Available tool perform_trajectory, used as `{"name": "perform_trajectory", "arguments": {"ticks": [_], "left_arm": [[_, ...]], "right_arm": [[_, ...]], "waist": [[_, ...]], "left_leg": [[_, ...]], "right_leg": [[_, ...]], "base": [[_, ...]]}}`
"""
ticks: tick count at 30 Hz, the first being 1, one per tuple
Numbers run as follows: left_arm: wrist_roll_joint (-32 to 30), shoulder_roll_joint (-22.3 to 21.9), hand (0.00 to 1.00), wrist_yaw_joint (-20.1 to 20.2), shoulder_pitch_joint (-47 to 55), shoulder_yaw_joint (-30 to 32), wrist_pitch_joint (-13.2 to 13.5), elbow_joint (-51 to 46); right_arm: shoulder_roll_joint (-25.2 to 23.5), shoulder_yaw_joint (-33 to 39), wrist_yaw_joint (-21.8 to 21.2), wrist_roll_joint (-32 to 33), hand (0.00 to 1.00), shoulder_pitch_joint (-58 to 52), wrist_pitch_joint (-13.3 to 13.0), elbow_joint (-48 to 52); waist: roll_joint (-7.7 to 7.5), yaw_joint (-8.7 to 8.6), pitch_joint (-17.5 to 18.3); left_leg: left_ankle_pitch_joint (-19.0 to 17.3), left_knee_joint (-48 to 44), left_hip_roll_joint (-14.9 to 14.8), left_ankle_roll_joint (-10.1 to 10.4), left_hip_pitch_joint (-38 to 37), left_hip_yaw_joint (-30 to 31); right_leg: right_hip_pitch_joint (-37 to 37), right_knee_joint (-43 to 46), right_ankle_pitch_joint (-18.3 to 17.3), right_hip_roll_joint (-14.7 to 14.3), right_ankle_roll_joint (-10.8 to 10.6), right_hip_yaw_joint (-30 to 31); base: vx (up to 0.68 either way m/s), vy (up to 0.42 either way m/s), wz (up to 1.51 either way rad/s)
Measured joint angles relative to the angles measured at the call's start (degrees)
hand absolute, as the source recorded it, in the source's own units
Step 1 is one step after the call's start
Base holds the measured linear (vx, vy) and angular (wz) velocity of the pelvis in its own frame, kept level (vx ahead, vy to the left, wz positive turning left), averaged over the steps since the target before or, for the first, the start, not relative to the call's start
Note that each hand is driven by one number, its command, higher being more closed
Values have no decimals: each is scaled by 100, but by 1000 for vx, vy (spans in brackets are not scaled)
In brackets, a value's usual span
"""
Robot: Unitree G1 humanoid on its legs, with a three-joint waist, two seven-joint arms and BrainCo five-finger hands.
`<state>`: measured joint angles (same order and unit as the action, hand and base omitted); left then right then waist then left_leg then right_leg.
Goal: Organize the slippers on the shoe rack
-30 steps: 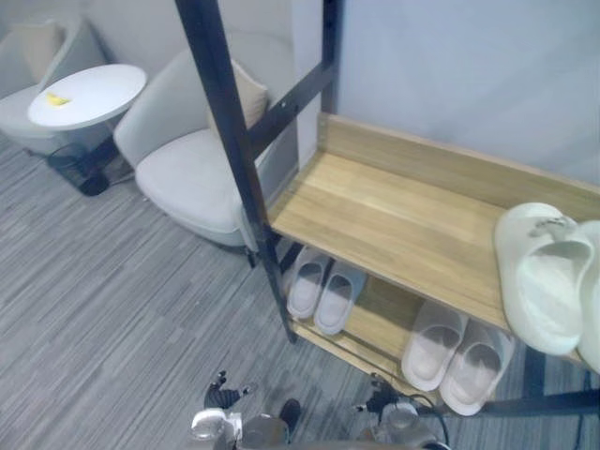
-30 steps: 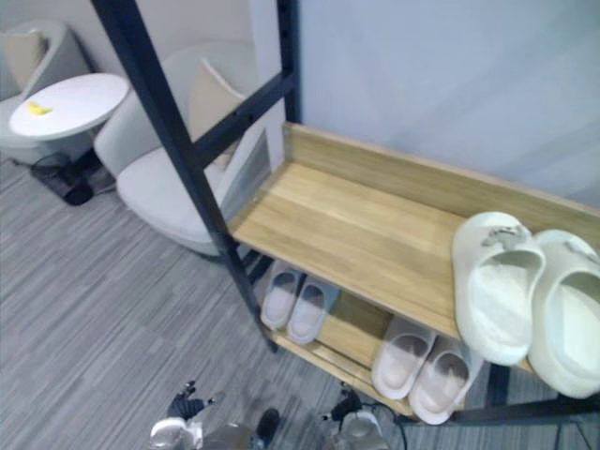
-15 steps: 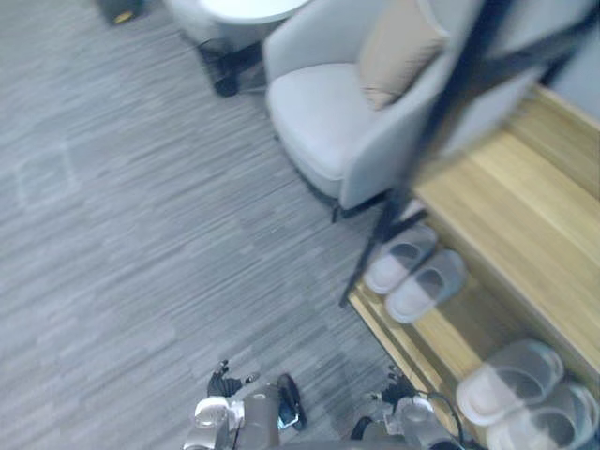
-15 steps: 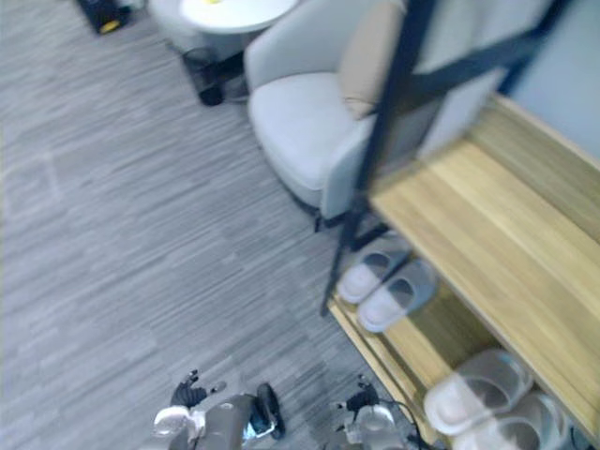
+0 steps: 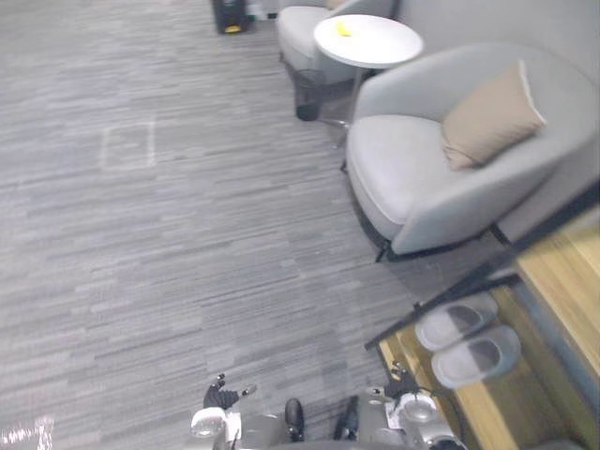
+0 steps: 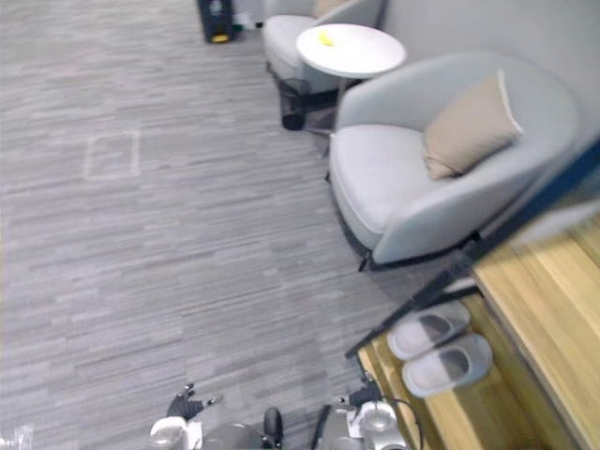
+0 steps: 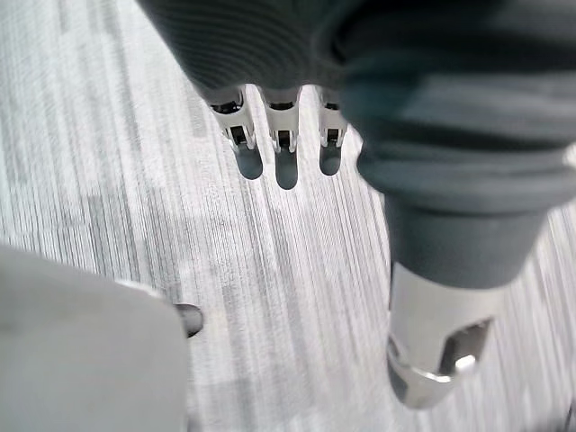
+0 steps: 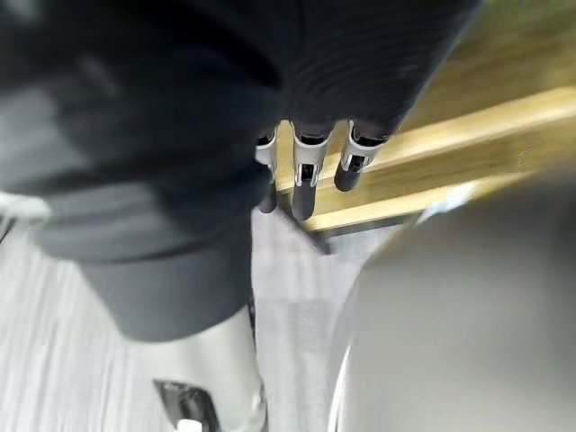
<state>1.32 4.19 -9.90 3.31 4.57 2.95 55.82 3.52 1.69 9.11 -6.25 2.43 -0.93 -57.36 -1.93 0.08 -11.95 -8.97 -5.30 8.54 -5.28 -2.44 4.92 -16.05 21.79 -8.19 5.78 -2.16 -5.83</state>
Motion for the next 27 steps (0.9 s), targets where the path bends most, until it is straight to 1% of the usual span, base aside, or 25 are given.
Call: {"name": "perform_trajectory", "arguments": {"ticks": [1, 2, 3, 4, 5, 6, 7, 9, 10, 11, 12, 13, 14, 15, 16, 17, 18, 19, 20, 21, 22, 23, 24, 26, 27], "left_arm": [[47, -21, 0, -3, 15, 98, 10, -32], [51, -70, 0, -18, 28, 262, 18, -52], [60, -170, 0, -18, 98, 410, 14, -60], [64, -186, 0, -16, 96, 486, 9, -69], [94, -295, 0, -12, 92, 675, 6, -113], [116, -392, 0, -13, 85, 887, 3, -186], [124, -474, 0, -12, 78, 1010, 12, -360], [119, -453, 0, -2, 49, 993, 14, -498], [121, -398, 0, -3, 16, 985, 20, -582], [120, -381, 0, -7, -19, 978, 24, -582], [121, -371, 0, -11, -84, 969, 31, -582], [123, -362, 0, -7, -165, 966, 53, -620], [119, -362, 0, -7, -199, 966, 53, -639], [117, -377, 0, -6, -206, 957, 50, -664], [139, -335, 0, -5, -247, 954, 56, -653], [136, -296, 0, -5, -271, 953, 52, -657], [164, -250, 0, -1, -275, 980, 58, -668], [179, -210, 0, -2, -278, 1017, 47, -661], [183, -184, 0, -1, -259, 1019, 38, -628], [181, -141, 0, -6, -250, 1007, 25, -505], [178, -95, 0, -2, -251, 994, -1, -387], [171, -42, 0, -3, -244, 949, -43, -263], [171, -38, 0, -11, -212, 959, -88, -220], [179, -48, 0, -10, -109, 964, -94, -223], [187, -57, 0, -10, -56, 965, -86, -210]], "right_arm": [[-7, -2, -3, -1, 0, -9, 19, -25], [-50, 15, -3, -1, 0, 1, 25, -40], [-112, 39, 2, -7, 0, 33, 41, -35], [-127, 36, 1, -6, 0, 75, 52, -36], [-148, 5, 1, 1, 0, 83, 66, 10], [-252, -38, 4, 6, 0, 76, 65, 53], [-354, -115, 27, 12, 0, 45, 76, 117], [-450, -244, 41, 17, 0, 20, 80, 192], [-486, -245, 66, 21, 0, 22, 78, 254], [-471, -238, 80, 30, 0, 38, 81, 255], [-430, -202, 105, 83, 0, 65, 89, 251], [-364, -190, 110, 188, 0, 134, 105, 243], [-342, -181, 116, 190, 0, 163, 110, 243], [-311, -173, 134, 190, 0, 182, 111, 233], [-315, -176, 167, 192, 0, 195, 110, 126], [-337, -196, 160, 187, 0, 253, 120, 94], [-391, -191, 166, 184, 0, 385, 113, 40], [-413, -179, 162, 180, 0, 417, 98, 35], [-444, -141, 154, 180, 0, 413, 82, 30], [-492, -27, 151, 180, 0, 375, 68, 25], [-520, 18, 140, 176, 0, 340, 69, 12], [-533, 13, 95, 175, 0, 271, 73, 14], [-538, 3, 85, 174, 0, 199, 78, 16], [-561, 3, 74, 174, 0, 89, 72, 36], [-568, -16, 60, 167, 0, 113, 67, 121]], "waist": [[-60, 20, 47], [10, 31, 49], [238, 80, 122], [279, 79, 112], [325, 77, 100], [377, 92, 58], [416, 203, -10], [335, 341, -67], [219, 338, -116], [225, 345, -122], [170, 374, -151], [123, 399, -187], [101, 405, -211], [117, 427, -203], [-1, 493, -237], [-70, 502, -224], [-106, 590, -235], [-111, 653, -232], [-109, 691, -231], [-103, 692, -234], [-88, 667, -242], [-89, 616, -241], [-77, 607, -248], [-33, 560, -268], [-35, 469, -256]], "left_leg": [[-85, -64, 36, 16, -3, 112], [-282, -321, 16, 69, 36, 314], [-440, -783, -177, 275, 231, 305], [-489, -1076, -221, 361, 366, 225], [-597, -1836, -328, 545, 690, -113], [-633, -2870, -561, 642, 1076, -634], [-657, -4138, -1133, 734, 1510, -1448], [-865, -4749, -1686, 593, 1779, -1953], [-951, -4702, -1864, 627, 2097, -2002], [-971, -4575, -1882, 640, 2228, -1998], [-983, -4187, -1870, 664, 2479, -1999], [-861, -3462, -1732, 634, 2759, -2019], [-669, -3043, -1651, 642, 2830, -2040], [-124, -2035, -1536, 640, 2848, -2105], [595, -1749, -1349, 265, 2730, -2238], [520, -1783, -1271, 194, 2739, -2229], [316, -1957, -1253, 142, 2782, -2200], [103, -2164, -1253, 87, 2768, -2189], [-146, -2342, -1236, 16, 2630, -2171], [-378, -2342, -1174, 28, 2358, -2089], [-550, -2314, -1129, 34, 2083, -1992], [-697, -2276, -1070, 42, 1767, -1869], [-796, -2142, -1045, 33, 1396, -1806], [-882, -1684, -992, 8, 697, -1673], [-960, -1432, -972, -51, 349, -1571]], "right_leg": [[23, -108, 117, 31, 54, -26], [139, -212, 312, -13, 109, -70], [372, -541, 292, -117, 165, -377], [468, -648, 303, -158, 184, -466], [668, -853, 243, -200, 248, -628], [951, -1012, 176, -284, 291, -732], [1367, -1130, 62, -433, 385, -841], [1822, -1260, -124, -465, 362, -994], [2133, -1436, -256, -389, 259, -1180], [2229, -1507, -280, -354, 227, -1257], [2371, -1648, -304, -266, 186, -1398], [2543, -1796, -358, -87, 92, -1587], [2621, -1832, -385, -6, 31, -1675], [2732, -1833, -450, 65, -77, -1828], [2924, -1835, -558, 231, -241, -1875], [2915, -1816, -483, 293, -211, -1878], [2938, -1787, -217, 305, -217, -1827], [3013, -1720, 9, 319, -327, -1763], [2997, -1241, 170, 424, -545, -1697], [2793, -340, 299, 594, -729, -1570], [2486, 763, 470, 768, -699, -1406], [2100, 2030, 434, 870, -512, -1198], [1726, 2911, 280, 865, -371, -1058], [968, 3571, -65, 671, -150, -958], [435, 3387, -311, 455, -31, -962]], "base": [[404, -206, 148], [467, -192, 107], [483, -167, 96], [484, -126, 71], [453, -109, 55], [527, -116, 53], [434, -78, 35], [434, -60, 37], [376, -38, 56], [362, 29, 66], [300, 106, 67], [385, 146, 67], [430, 191, 66], [589, 262, 66], [598, 260, 65], [637, 290, 47], [433, 208, 23], [563, 282, 21], [442, 232, 29], [529, 288, 36], [480, 248, 49], [565, 238, 49], [444, 148, 40], [425, 95, 32], [405, 52, 45]]}}
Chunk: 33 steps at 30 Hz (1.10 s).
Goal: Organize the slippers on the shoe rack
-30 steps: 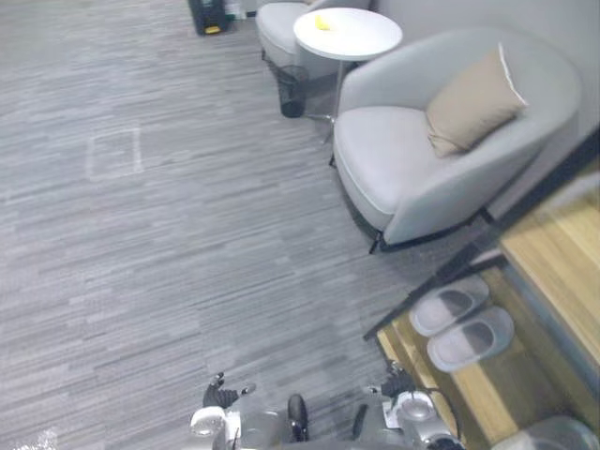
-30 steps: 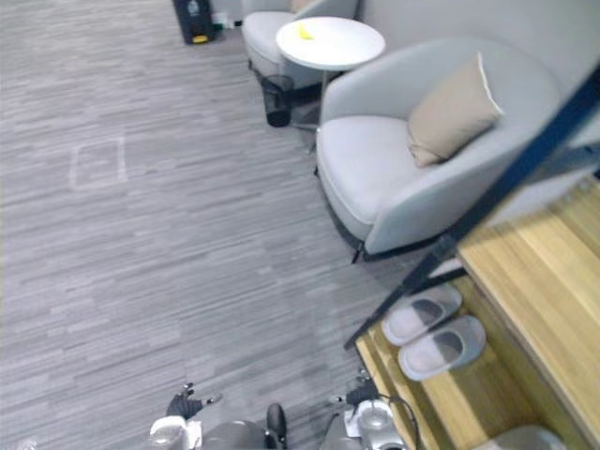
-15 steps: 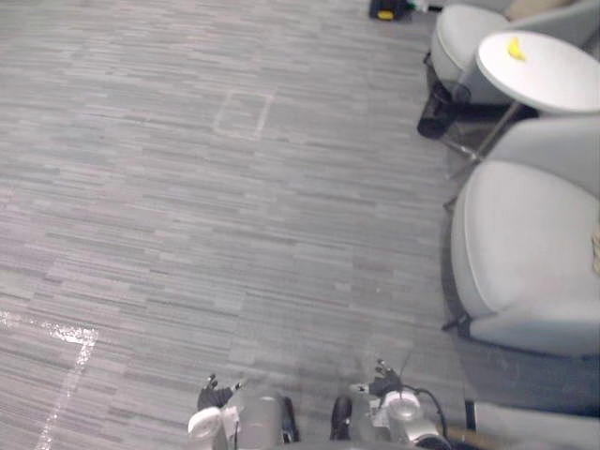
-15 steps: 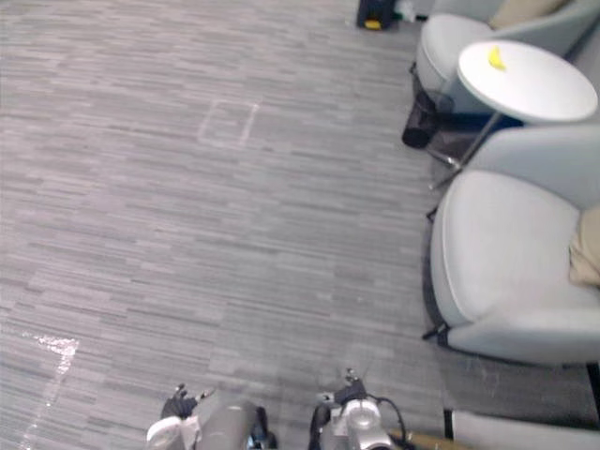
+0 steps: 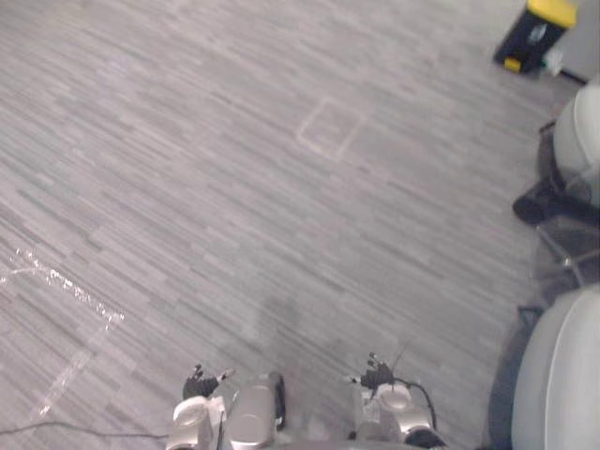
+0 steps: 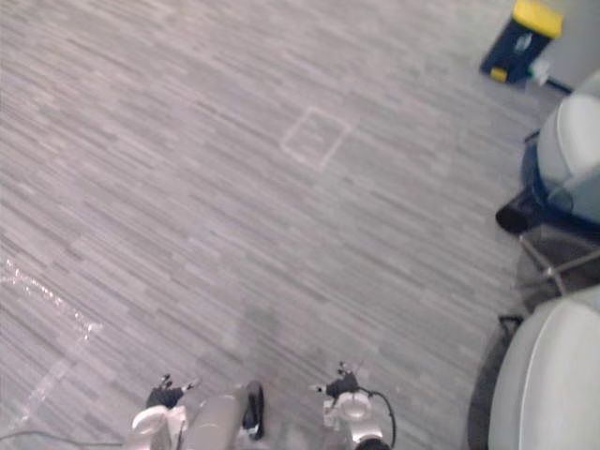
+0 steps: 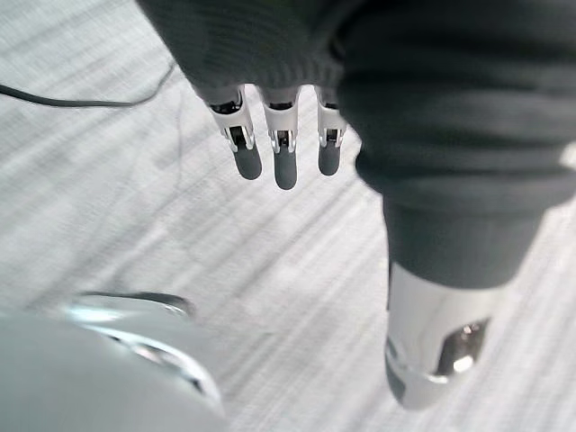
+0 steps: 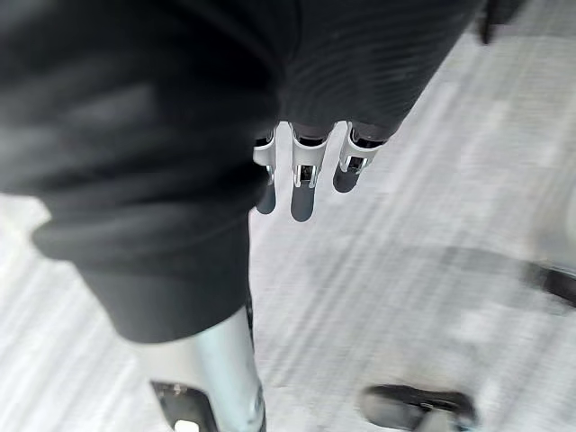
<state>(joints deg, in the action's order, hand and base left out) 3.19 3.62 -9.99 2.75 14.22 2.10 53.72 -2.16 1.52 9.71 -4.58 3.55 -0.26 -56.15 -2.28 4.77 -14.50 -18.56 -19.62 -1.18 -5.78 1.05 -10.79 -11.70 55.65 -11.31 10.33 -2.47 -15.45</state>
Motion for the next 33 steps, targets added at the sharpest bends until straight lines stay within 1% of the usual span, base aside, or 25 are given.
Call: {"name": "perform_trajectory", "arguments": {"ticks": [1, 3, 4, 6, 7, 9, 10, 11, 12, 13, 14, 15, 16, 19, 20, 21, 22, 23, 24, 25, 26, 28, 30, 31, 33], "left_arm": [[32, -4, 0, 1, 0, 1, -2, 37], [43, -54, 0, 2, -43, 1, -13, 117], [41, -101, 0, 3, -88, -14, -14, 154], [40, -113, 0, 4, -115, -59, -13, 156], [37, -115, 0, 6, -101, -65, -13, 156], [33, -197, 0, 8, -42, -19, -10, 154], [24, -330, 0, 6, -22, 46, 2, 153], [23, -357, 0, 7, -14, 84, 0, 153], [21, -456, 0, 8, -20, 234, -5, 146], [46, -591, 0, 9, 57, 498, -10, 71], [26, -621, 0, 7, 118, 561, -9, -26], [25, -614, 0, 14, 91, 614, -3, -136], [29, -600, 0, 16, 64, 617, 5, -290], [34, -538, 0, 17, 65, 617, 36, -558], [34, -552, 0, 16, 60, 619, 75, -689], [35, -561, 0, 18, 53, 621, 91, -711], [36, -578, 0, 18, 24, 625, 105, -729], [34, -607, 0, 13, 25, 626, 108, -747], [48, -656, 0, 7, 31, 627, 121, -728], [41, -543, 0, 12, -42, 615, 122, -696], [41, -529, 0, 9, -44, 615, 136, -690], [88, -486, 0, 7, -33, 597, 101, -684], [73, -386, 0, 6, -34, 390, 74, -482], [61, -371, 0, 6, -41, 332, 38, -417], [39, -388, 0, 1, -37, 265, -33, -332]], "right_arm": [[13, 0, -5, 1, 0, 17, -21, 47], [63, 13, -4, 1, 0, 42, -35, 69], [91, 31, -6, 3, 0, 39, -42, 115], [94, 32, -11, 2, 0, 60, -35, 116], [94, 37, -14, 0, 0, 72, -21, 125], [146, 77, -17, -2, 0, 86, -12, 159], [113, 184, -25, -5, 0, 86, 0, 182], [105, 227, -28, -5, 0, 83, 6, 234], [99, 255, -35, -6, 0, 53, 32, 304], [81, 217, -51, -4, 0, -23, 61, 389], [28, 171, -64, 7, 0, -70, 78, 392], [-52, 153, -62, 15, 0, -84, 84, 391], [-140, 156, -55, 22, 0, -146, 91, 381], [-195, 74, -32, 30, 0, -169, 128, 376], [-193, 69, 12, 30, 0, -112, 130, 381], [-195, 78, 19, 30, 0, -94, 129, 381], [-199, 118, 27, 24, 0, -60, 130, 380], [-197, 164, 33, 18, 0, -56, 127, 376], [-178, 175, 40, 16, 0, -65, 130, 342], [-168, 30, 19, 10, 0, -33, 144, 321], [-180, 91, 37, 9, 0, 5, 137, 349], [-188, 184, 32, 7, 0, -25, 116, 358], [-168, 281, 32, -3, 0, -57, 106, 332], [-169, 276, 13, -4, 0, -72, 106, 323], [-170, 282, -8, -5, 0, -185, 107, 326]], "waist": [[-3, -62, -1], [-2, -169, -2], [-11, -188, 3], [-63, -242, 19], [-78, -284, 25], [58, -342, 115], [271, -332, 163], [331, -344, 151], [455, -369, 144], [576, -356, 132], [606, -269, 125], [587, -195, 86], [480, -135, 56], [273, -16, 113], [157, 18, 59], [150, 35, 50], [155, 79, 38], [159, 168, 42], [170, 225, 37], [-21, 208, 37], [-36, 175, 53], [-125, 173, 111], [-138, 162, 119], [-111, 137, 100], [-6, 28, 34]], "left_leg": [[3, 94, 2, 22, -140, 60], [-79, 376, 52, 101, -543, 237], [-153, 630, 128, 185, -850, 419], [-228, 874, 229, 287, -1165, 691], [-313, 968, 260, 326, -1345, 845], [-498, 845, 62, 459, -1609, 1210], [-474, -77, -159, 502, -1323, 1286], [-434, -500, -220, 565, -1160, 1268], [-202, -1499, -375, 844, -779, 1208], [722, -3028, -663, 1001, -162, 1071], [875, -3873, -910, 1034, 160, 904], [714, -4632, -1176, 955, 577, 647], [521, -4910, -1237, 891, 1031, 529], [164, -4224, -1225, 792, 1893, 128], [123, -3039, -1092, 711, 2268, -66], [147, -2645, -1036, 728, 2345, -63], [320, -1869, -936, 760, 2402, -38], [902, -621, -810, 864, 2338, 112], [1805, -409, -741, 725, 2189, 124], [1524, -520, -575, 726, 2163, -5], [1218, -750, -555, 631, 2178, -1], [662, -1234, -509, 424, 2013, -121], [177, -1356, -448, 299, 1425, -374], [64, -1307, -437, 280, 1158, -416], [-122, -944, -427, 278, 398, -480]], "right_leg": [[-177, -307, -99, -92, 35, -53], [-638, -1741, -101, -358, 8, -260], [-799, -3238, 314, -562, -10, -253], [-936, -4340, 749, -663, -82, -166], [-962, -4551, 847, -678, -43, -100], [-998, -4036, 1434, -818, 411, 139], [-927, -3701, 1207, -897, 536, -69], [-832, -3678, 1101, -930, 560, -135], [-641, -3645, 923, -1040, 595, -219], [-253, -3739, 681, -1212, 675, -226], [37, -3812, 509, -1325, 730, -175], [475, -3897, 255, -1406, 787, -126], [911, -4039, 54, -1385, 745, -74], [1591, -4497, -83, -1226, 571, 95], [2004, -4756, -138, -1040, 468, 240], [2098, -4805, -145, -995, 458, 277], [2230, -4832, -168, -888, 422, 338], [2413, -4832, -284, -758, 247, 467], [2596, -4835, -427, -688, 56, 650], [2625, -4811, -411, -479, 93, 709], [2541, -4638, -186, -437, 187, 849], [2492, -3990, -6, -246, 24, 1064], [1927, -1985, 265, -8, -388, 1237], [1603, -1076, 333, 24, -494, 1221], [820, 526, 204, 79, -297, 717]], "base": [[408, 15, 53], [540, -1, 58], [474, -7, 61], [467, -57, 78], [657, -142, 98], [827, -217, 98], [703, -185, 73], [700, -206, 53], [542, -147, 21], [814, -162, 5], [677, -89, -12], [777, -61, -8], [621, -53, -4], [671, 8, -24], [667, 139, -31], [669, 184, -41], [513, 222, -54], [631, 297, -75], [616, 312, -52], [607, 324, -30], [606, 347, -11], [618, 345, -21], [589, 291, -29], [534, 223, -37], [529, 154, -23]]}}
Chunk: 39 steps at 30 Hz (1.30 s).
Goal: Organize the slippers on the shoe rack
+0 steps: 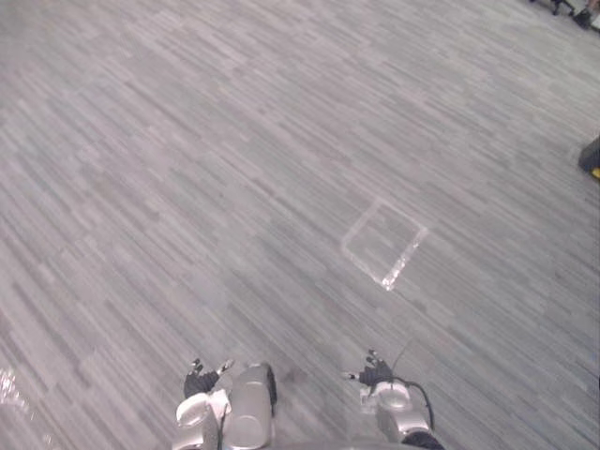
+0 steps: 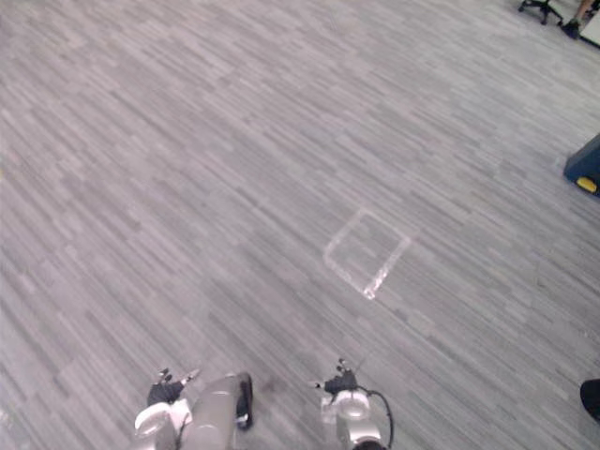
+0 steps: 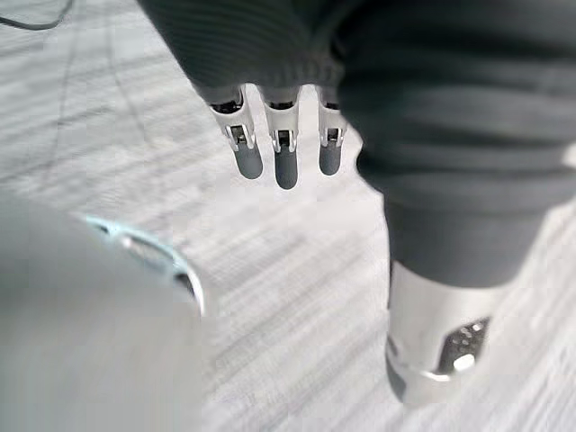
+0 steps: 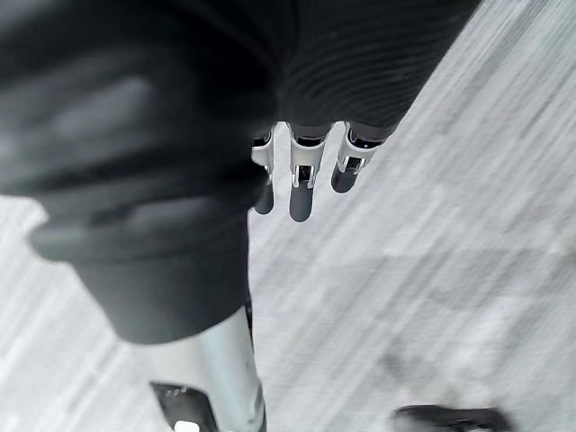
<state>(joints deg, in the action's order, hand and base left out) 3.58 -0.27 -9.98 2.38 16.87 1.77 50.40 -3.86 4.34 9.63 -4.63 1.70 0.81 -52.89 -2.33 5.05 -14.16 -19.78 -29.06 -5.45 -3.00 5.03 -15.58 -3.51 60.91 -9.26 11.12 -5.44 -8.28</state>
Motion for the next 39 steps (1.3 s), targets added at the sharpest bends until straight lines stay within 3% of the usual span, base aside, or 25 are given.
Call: {"name": "perform_trajectory", "arguments": {"ticks": [2, 6, 7, 9, 10, 11, 12, 13, 14, 15, 16, 17, 18, 20, 21, 24, 26, 27, 28, 29, 32, 34, 35, 37, 39], "left_arm": [[2, 0, 0, 1, 28, -48, 6, 38], [2, 32, 0, 7, 14, -45, 8, 197], [-1, 30, 0, 7, 17, -57, 9, 221], [-12, 81, 0, 9, 57, -107, 14, 253], [-12, 110, 0, 9, 83, -108, 13, 263], [-22, 64, 0, 10, 62, -107, -1, 408], [-40, 24, 0, 12, 124, -105, -2, 421], [-107, -20, 0, 9, 157, -100, 6, 409], [-172, -126, 0, 13, 180, 12, 7, 423], [-183, -181, 0, 12, 166, 133, 2, 418], [-182, -241, 0, 15, 197, 217, 1, 380], [-189, -281, 0, 14, 209, 242, 14, 320], [-193, -282, 0, 22, 202, 245, 18, 265], [-212, -195, 0, 20, 209, 233, 35, 66], [-192, -204, 0, 19, 251, 246, 48, -78], [-167, -266, 0, 18, 285, 311, 75, -296], [-152, -328, 0, 12, 284, 375, 119, -307], [-110, -366, 0, 11, 285, 405, 138, -282], [-100, -349, 0, 8, 284, 407, 137, -235], [-115, -311, 0, 8, 284, 387, 141, -240], [-108, -286, 0, 6, 277, 398, 130, -212], [-110, -210, 0, 3, 267, 302, 108, -63], [-111, -170, 0, 1, 261, 229, 98, 10], [-120, -78, 0, 0, 239, 35, 70, 213], [-134, 25, 0, 11, 130, -201, 25, 453]], "right_arm": [[-9, 2, -2, -17, 0, -55, 1, 144], [26, 128, -2, -50, 0, -24, -32, 218], [30, 177, -1, -50, 0, -16, -34, 199], [33, 195, -8, -89, 0, 12, -27, 70], [34, 201, -12, -115, 0, 7, -27, 25], [129, 227, -11, -180, 0, 63, -31, 21], [146, 253, -9, -202, 0, 61, -11, 31], [145, 312, -9, -202, 0, 54, -15, 51], [124, 449, -13, -200, 0, 56, -20, 92], [119, 445, -12, -200, 0, 49, -15, 98], [67, 410, -14, -198, 0, 33, 21, 104], [41, 356, -2, -197, 0, 12, 36, 109], [-2, 337, 5, -193, 0, 20, 42, 108], [-32, 208, -3, -172, 0, -18, 83, 33], [-31, 221, 5, -169, 0, -57, 99, 16], [-33, 223, 43, -170, 0, -16, 96, 26], [-32, 227, 62, -173, 0, -27, 97, 18], [-29, 213, 60, -175, 0, -45, 102, -8], [-7, 190, 60, -173, 0, -48, 101, -50], [-2, 130, 44, -173, 0, -36, 101, -90], [-21, 167, 54, -175, 0, -102, 96, -60], [-4, 160, 41, -201, 0, -92, 90, -63], [-6, 171, 42, -201, 0, -90, 89, -79], [31, 184, 41, -208, 0, -53, 87, -209], [34, 181, 42, -213, 0, -47, 71, -207]], "waist": [[55, -101, -16], [39, -216, -27], [43, -230, -25], [-28, -231, 11], [-77, -232, 38], [87, -244, 75], [215, -249, 176], [285, -268, 207], [440, -294, 212], [521, -293, 206], [598, -280, 183], [642, -258, 174], [628, -248, 157], [455, -159, 91], [351, -127, 122], [278, 8, 85], [279, 25, 87], [284, 46, 102], [300, 117, 167], [203, 118, 213], [131, 126, 274], [123, 126, 283], [161, 123, 280], [258, 92, 277], [296, -48, 289]], "left_leg": [[-2, 477, -1, 3, -556, -146], [-36, 1111, -11, 72, -1439, -307], [-58, 1329, -7, 150, -1656, -340], [-183, 1628, 124, 467, -2068, -270], [-228, 1646, 193, 547, -2168, -222], [-266, 1657, 71, 623, -2367, -66], [-130, 1517, -57, 856, -2322, 40], [-62, 1313, -145, 966, -2283, 126], [54, 457, -372, 989, -2061, 298], [279, -370, -532, 914, -1786, 403], [999, -1617, -741, 853, -1341, 572], [1176, -2667, -877, 911, -881, 696], [926, -3323, -951, 877, -467, 708], [481, -3598, -886, 694, 168, 647], [235, -3142, -782, 565, 535, 643], [49, -1286, -457, 566, 1036, 1050], [340, -59, -131, 661, 1107, 1648], [883, 348, -39, 846, 1050, 1868], [1238, 385, 75, 793, 890, 1751], [1041, 308, 110, 718, 870, 1549], [481, -157, 77, 437, 735, 957], [320, 90, 47, 289, 150, 376], [311, 242, 51, 273, -105, 273], [306, 756, 48, 261, -760, 196], [307, 1210, 6, 259, -1252, 105]], "right_leg": [[-694, 120, -168, 3, 255, -563], [-1336, -2114, -213, -72, 445, -1722], [-1308, -3237, 50, -184, 496, -1964], [-1299, -4532, 697, -348, 618, -2136], [-1305, -4722, 994, -365, 890, -2099], [-1272, -4469, 1328, -478, 1307, -2029], [-1325, -4230, 999, -541, 1328, -2065], [-1323, -4112, 849, -602, 1335, -2089], [-1186, -4015, 591, -835, 1317, -2077], [-1027, -4041, 462, -999, 1328, -1989], [-732, -4193, 306, -1231, 1362, -1769], [-479, -4322, 178, -1427, 1417, -1583], [-279, -4369, 64, -1533, 1438, -1391], [177, -4528, -88, -1590, 1393, -996], [412, -4643, -114, -1583, 1324, -669], [813, -4722, -271, -1487, 1070, 142], [931, -4692, -478, -1334, 856, 575], [995, -4598, -680, -1226, 708, 870], [1025, -4527, -790, -1137, 558, 1111], [1024, -4515, -803, -1008, 535, 1214], [925, -4142, -759, -786, 477, 1240], [458, -2969, -598, -477, -14, 915], [273, -2537, -582, -350, -119, 623], [21, -1981, -714, -96, 119, -291], [-182, -2243, -828, -44, 337, -1101]], "base": [[440, 68, -16], [446, -20, -4], [432, -59, 21], [560, -99, 14], [602, -128, 1], [577, -133, -5], [562, -146, -7], [673, -238, -24], [568, -220, -39], [666, -193, -74], [497, -33, -90], [490, 6, -99], [478, 32, -98], [423, 24, -99], [436, 58, -108], [474, 180, -135], [469, 341, -121], [518, 443, -119], [451, 390, -117], [454, 367, -102], [398, 318, -90], [362, 272, -119], [350, 228, -125], [273, 134, -95], [239, 54, -39]]}}
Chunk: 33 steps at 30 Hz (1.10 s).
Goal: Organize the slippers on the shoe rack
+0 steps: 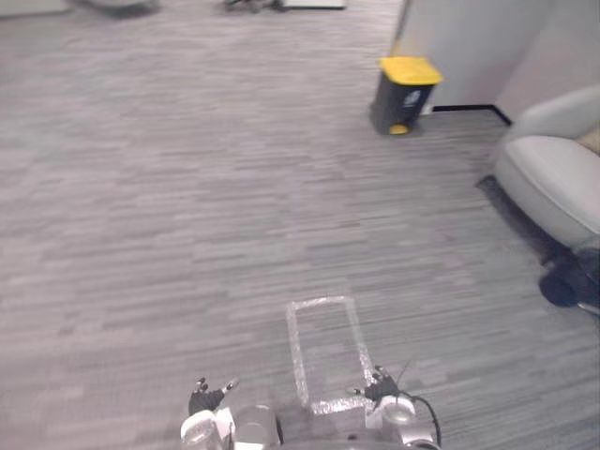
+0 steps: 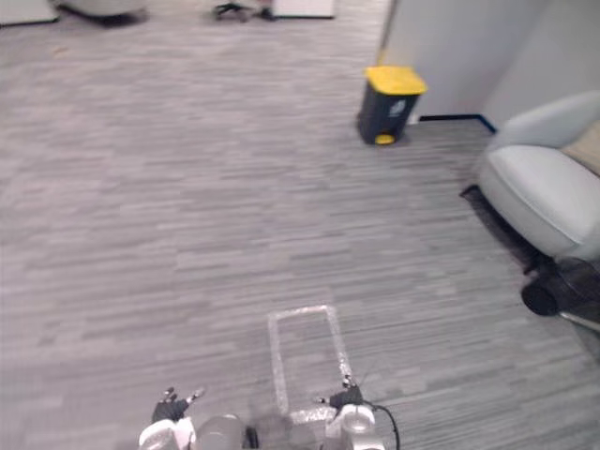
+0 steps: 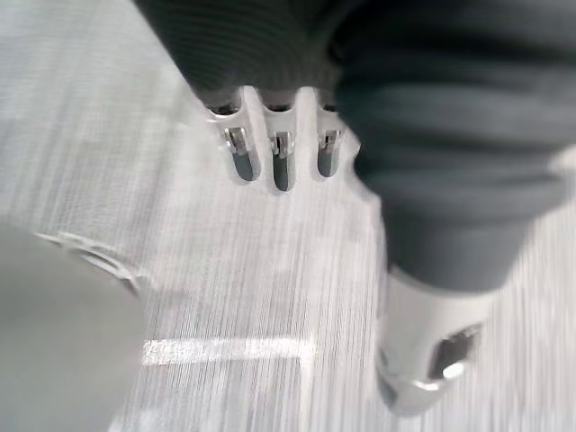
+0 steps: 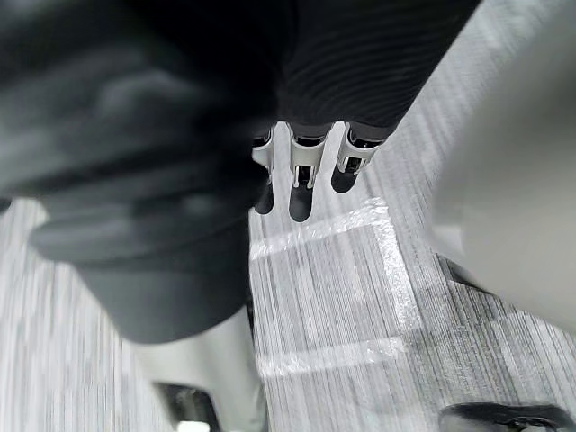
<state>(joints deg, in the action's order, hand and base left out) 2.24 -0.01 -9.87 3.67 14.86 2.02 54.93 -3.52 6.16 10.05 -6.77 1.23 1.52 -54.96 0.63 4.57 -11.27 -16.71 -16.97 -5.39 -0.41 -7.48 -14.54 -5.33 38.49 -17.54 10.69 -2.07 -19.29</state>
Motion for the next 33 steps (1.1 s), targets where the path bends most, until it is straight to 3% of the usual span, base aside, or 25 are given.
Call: {"name": "perform_trajectory", "arguments": {"ticks": [3, 4, 5, 6, 7, 9, 11, 12, 14, 15, 16, 18, 20, 23, 24, 25, 26, 29, 31, 33], "left_arm": [[-95, 100, 0, 10, -70, -225, -19, 171], [-94, 117, 0, 11, -70, -238, -19, 191], [-99, 202, 0, 18, -61, -236, -6, 185], [-97, 270, 0, 17, -84, -217, 7, 193], [-106, 173, 0, 19, -77, -227, 7, 209], [-184, 109, 0, 47, -81, -263, -2, 256], [-236, 73, 0, 99, -125, -257, -1, 255], [-266, 50, 0, 136, -123, -231, -6, 163], [-272, -8, 0, 137, -90, -196, -7, 59], [-282, -75, 0, 141, -51, -101, -3, -2], [-304, -101, 0, 145, -17, -43, 1, -58], [-313, -111, 0, 141, -18, -2, 2, -147], [-311, -125, 0, 131, -14, 2, 6, -224], [-263, -246, 0, 112, 4, 159, 14, -338], [-250, -283, 0, 112, 31, 159, 20, -341], [-217, -299, 0, 111, 61, 161, 22, -314], [-215, -282, 0, 111, 82, 210, 20, -292], [-215, -204, 0, 112, 112, 227, 29, -239], [-221, -154, 0, 117, 68, 214, 27, -110], [-216, -75, 0, 122, -16, 101, 20, 38]], "right_arm": [[14, 15, -2, -4, 0, 48, 1, -2], [15, 15, -3, -5, 0, 72, 3, -4], [0, -6, -16, -7, 0, 71, 4, -96], [38, -18, -37, -12, 0, 66, 1, -145], [171, -7, -44, -9, 0, 165, 9, -219], [249, 69, -39, -11, 0, 192, -7, -160], [254, 195, -37, -8, 0, 188, -8, -119], [215, 266, -27, -7, 0, 110, -1, -57], [250, 253, -26, -8, 0, 4, -12, 62], [254, 200, -24, 0, 0, -6, -18, 75], [229, 151, -25, 1, 0, -7, -20, 70], [171, 158, -22, 11, 0, 24, -6, 14], [133, 154, -14, 13, 0, 59, 7, 16], [133, 137, 0, 13, 0, 46, 18, -2], [147, 136, 3, 13, 0, 44, 12, 7], [153, 136, 3, 12, 0, 34, 10, 11], [117, 135, -1, 11, 0, -9, 18, 16], [2, -40, -40, 1, 0, -113, 21, 7], [0, 37, -45, 1, 0, -128, 11, 8], [2, 56, -54, -3, 0, -122, 10, -16]], "waist": [[-67, -112, -9], [-77, -121, -16], [-301, -109, -23], [-452, -84, -29], [-189, -87, -60], [-50, -206, -77], [-2, -196, -91], [-21, -173, -99], [146, -167, -111], [197, -162, -118], [229, -134, -99], [181, -125, -90], [92, -88, -116], [86, 57, -115], [141, 59, -86], [244, 59, -23], [251, 66, 16], [3, 131, 156], [-23, 151, 170], [-61, 125, 182]], "left_leg": [[1, 195, -48, 2, -289, -128], [0, 232, -60, 7, -367, -211], [-10, 280, 161, 32, -535, -224], [-91, 278, 316, 166, -677, -200], [-140, 271, 118, 241, -768, -207], [-177, 245, 39, 290, -751, -208], [-208, -154, -104, 341, -671, -174], [-203, -1074, -304, 345, -362, -60], [1, -2519, -698, 461, 76, 178], [330, -3454, -905, 344, 427, 363], [162, -3871, -971, 296, 674, 445], [-236, -3772, -871, 240, 995, 447], [-546, -2737, -469, 217, 1214, 795], [-525, -1484, 333, 307, 1321, 2445], [-378, -1200, 384, 375, 1325, 2816], [-129, -1165, 335, 384, 1225, 2718], [-101, -1030, 236, 322, 1101, 2263], [-68, -692, 187, 239, 739, 1373], [-69, -479, 167, 220, 408, 913], [-68, -303, 187, 218, 127, 678]], "right_leg": [[-430, -735, 192, -111, 115, -383], [-532, -1096, 442, -180, 165, -503], [-559, -1906, 1728, -168, 453, -742], [-512, -1954, 1777, -117, 923, -897], [-492, -1927, 1730, -253, 870, -900], [-487, -2032, 1533, -431, 738, -871], [-440, -2065, 1343, -577, 729, -863], [-269, -2152, 1280, -688, 736, -890], [61, -2283, 1204, -996, 818, -819], [247, -2402, 1130, -1225, 896, -624], [330, -2479, 1123, -1361, 903, -411], [347, -2540, 1134, -1416, 885, -109], [371, -2588, 1178, -1436, 818, 416], [229, -2386, 1136, -1465, 714, 1304], [163, -2289, 1122, -1509, 682, 1459], [140, -2204, 1085, -1552, 608, 1635], [166, -2174, 1058, -1529, 555, 1799], [80, -1810, 857, -1057, 319, 1540], [139, -1691, 825, -566, 197, 653], [230, -1586, 816, -110, 245, -604]], "base": [[248, -29, -11], [278, -78, -21], [300, -125, -32], [417, -172, -63], [274, -148, -51], [211, -113, -34], [171, -114, -15], [149, -136, -14], [161, -88, -35], [190, 12, -70], [190, 34, -84], [144, 43, -86], [138, 85, -126], [104, 146, -159], [78, 204, -172], [93, 224, -165], [164, 282, -160], [202, 239, -145], [189, 172, -117], [197, 86, -61]]}}
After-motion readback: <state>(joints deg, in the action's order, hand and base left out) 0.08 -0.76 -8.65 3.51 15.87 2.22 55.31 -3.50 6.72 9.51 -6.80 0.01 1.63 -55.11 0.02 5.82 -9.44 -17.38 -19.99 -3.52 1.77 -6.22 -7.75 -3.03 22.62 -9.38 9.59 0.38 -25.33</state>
